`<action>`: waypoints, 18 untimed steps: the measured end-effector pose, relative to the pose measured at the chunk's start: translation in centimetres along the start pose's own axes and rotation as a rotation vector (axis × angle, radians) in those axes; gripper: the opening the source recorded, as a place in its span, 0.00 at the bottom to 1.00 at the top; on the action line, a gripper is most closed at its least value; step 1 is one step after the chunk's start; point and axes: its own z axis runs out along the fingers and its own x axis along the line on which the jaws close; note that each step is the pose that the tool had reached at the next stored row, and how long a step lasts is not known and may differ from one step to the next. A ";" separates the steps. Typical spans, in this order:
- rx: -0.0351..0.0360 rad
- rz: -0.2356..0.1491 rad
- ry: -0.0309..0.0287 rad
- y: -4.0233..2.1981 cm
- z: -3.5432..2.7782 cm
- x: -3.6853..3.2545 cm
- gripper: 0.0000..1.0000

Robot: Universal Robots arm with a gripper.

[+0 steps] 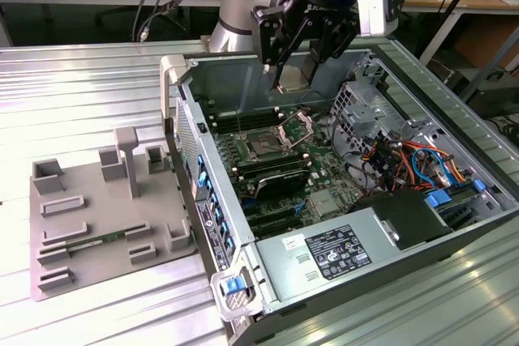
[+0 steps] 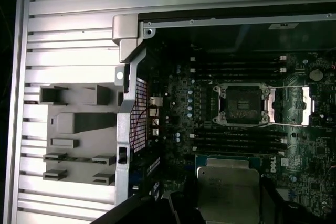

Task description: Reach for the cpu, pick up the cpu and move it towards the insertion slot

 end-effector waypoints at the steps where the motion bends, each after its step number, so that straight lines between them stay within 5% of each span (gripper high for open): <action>1: 0.0000 0.000 0.0000 0.00 0.03 -0.02 0.55; 18: 0.0000 0.000 0.0000 -0.05 0.85 -0.52 0.55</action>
